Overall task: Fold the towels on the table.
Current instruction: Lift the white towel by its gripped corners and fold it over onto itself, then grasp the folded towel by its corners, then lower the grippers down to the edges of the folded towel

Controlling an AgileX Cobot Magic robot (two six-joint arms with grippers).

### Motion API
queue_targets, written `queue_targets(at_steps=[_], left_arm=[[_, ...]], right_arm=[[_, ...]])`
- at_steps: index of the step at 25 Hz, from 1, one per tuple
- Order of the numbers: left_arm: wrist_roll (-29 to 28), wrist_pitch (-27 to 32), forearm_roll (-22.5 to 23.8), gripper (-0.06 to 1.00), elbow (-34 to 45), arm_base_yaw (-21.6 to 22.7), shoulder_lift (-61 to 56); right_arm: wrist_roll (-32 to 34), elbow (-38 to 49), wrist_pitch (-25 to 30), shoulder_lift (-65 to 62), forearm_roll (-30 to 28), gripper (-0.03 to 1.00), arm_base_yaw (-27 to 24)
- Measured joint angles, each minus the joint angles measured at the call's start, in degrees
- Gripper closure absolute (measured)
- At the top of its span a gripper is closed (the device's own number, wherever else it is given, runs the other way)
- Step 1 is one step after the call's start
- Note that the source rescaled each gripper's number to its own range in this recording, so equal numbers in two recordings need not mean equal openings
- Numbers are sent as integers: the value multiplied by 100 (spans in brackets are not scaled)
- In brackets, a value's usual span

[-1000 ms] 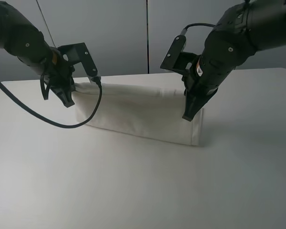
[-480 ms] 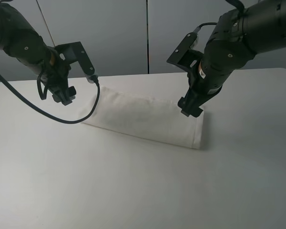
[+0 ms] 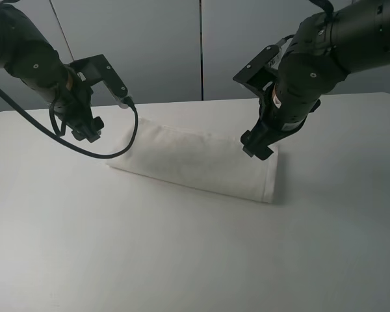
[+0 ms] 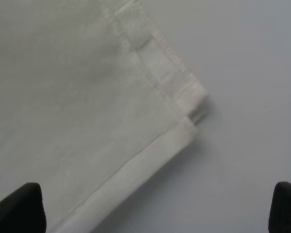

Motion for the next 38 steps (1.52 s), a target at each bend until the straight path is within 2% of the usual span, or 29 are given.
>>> queue_targets(at_steps=[3,6,9,12,17,20,23,31,38], left_arm=[[-325,41,-344,-5,0,69,0],[-407,57,-1083,-5,-104,311,11],[-418,159,-1954,-5,-516,643,20],[-488,556,-2532,-5,-1131,950,137],[-620,1665,-2771,-5,-2239,1149,1031],[-425,2156,-3266,-5,-2862,1149,1620],[-125,2258,-3744,-5,-3220,1149,1922],[158,2465,-3913,-5,-3514,1149,2422],[338,2426,-3924,-5,-3568,1139,2617]], right_arm=[[423,0,148,0,315,-3,0],[856,0,300,0,504,-3,-14],[1021,-210,640,0,1106,-3,-284],[775,-552,869,0,2039,-3,-789],[13,-820,1032,0,3575,-3,-1539],[-178,-845,1220,47,3752,-3,-1660],[-233,-845,1382,218,3831,-3,-1663],[-284,-845,1339,928,4362,-3,-1663],[-307,-975,1311,1135,4437,-3,-1663]])
